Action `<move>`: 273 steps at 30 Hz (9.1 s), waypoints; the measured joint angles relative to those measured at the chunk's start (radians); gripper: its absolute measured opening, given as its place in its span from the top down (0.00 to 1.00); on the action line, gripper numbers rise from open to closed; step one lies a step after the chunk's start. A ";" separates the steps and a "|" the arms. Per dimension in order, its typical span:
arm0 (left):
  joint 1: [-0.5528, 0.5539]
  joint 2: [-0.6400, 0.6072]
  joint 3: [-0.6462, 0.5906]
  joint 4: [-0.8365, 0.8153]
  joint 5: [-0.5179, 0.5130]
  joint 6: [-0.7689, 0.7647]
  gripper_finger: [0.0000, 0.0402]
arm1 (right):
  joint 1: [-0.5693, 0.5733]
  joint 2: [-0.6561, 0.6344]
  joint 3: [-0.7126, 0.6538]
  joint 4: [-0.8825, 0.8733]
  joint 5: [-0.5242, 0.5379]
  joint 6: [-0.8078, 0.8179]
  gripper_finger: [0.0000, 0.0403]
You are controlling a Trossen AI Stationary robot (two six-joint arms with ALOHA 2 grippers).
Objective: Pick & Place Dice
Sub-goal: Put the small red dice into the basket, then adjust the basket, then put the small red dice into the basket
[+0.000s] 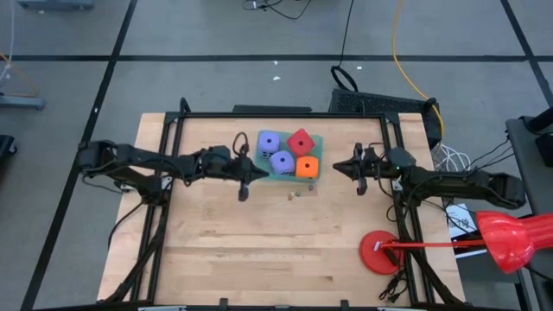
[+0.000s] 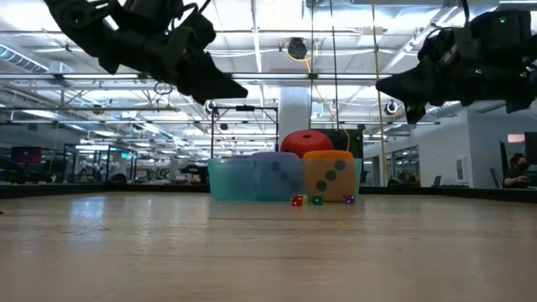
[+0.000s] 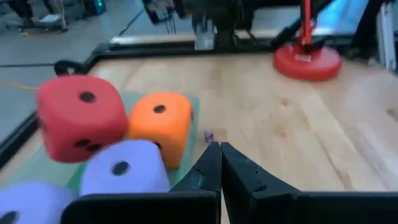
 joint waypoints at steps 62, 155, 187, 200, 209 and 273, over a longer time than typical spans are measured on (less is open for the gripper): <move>-0.144 0.608 0.412 -0.212 -0.192 -0.052 0.51 | -0.008 -0.047 -0.059 0.051 -0.103 0.042 0.99; 0.153 -0.055 -0.237 -0.071 -0.450 -0.533 0.99 | 0.373 0.263 0.053 -0.107 0.292 0.000 1.00; 0.222 0.215 -0.054 -0.069 -0.364 -0.512 0.98 | 0.167 0.764 0.184 0.070 0.366 -0.023 1.00; 0.221 0.206 -0.053 -0.072 -0.393 -0.419 0.99 | 0.232 0.667 0.184 0.072 0.288 -0.117 0.99; 0.188 0.185 -0.053 -0.056 -0.401 -0.314 0.96 | 0.366 0.603 0.356 -0.362 0.395 -0.171 0.72; 0.030 -0.052 -0.060 -0.042 -0.233 -0.017 0.92 | 0.434 0.928 0.328 -0.123 0.343 -0.237 0.62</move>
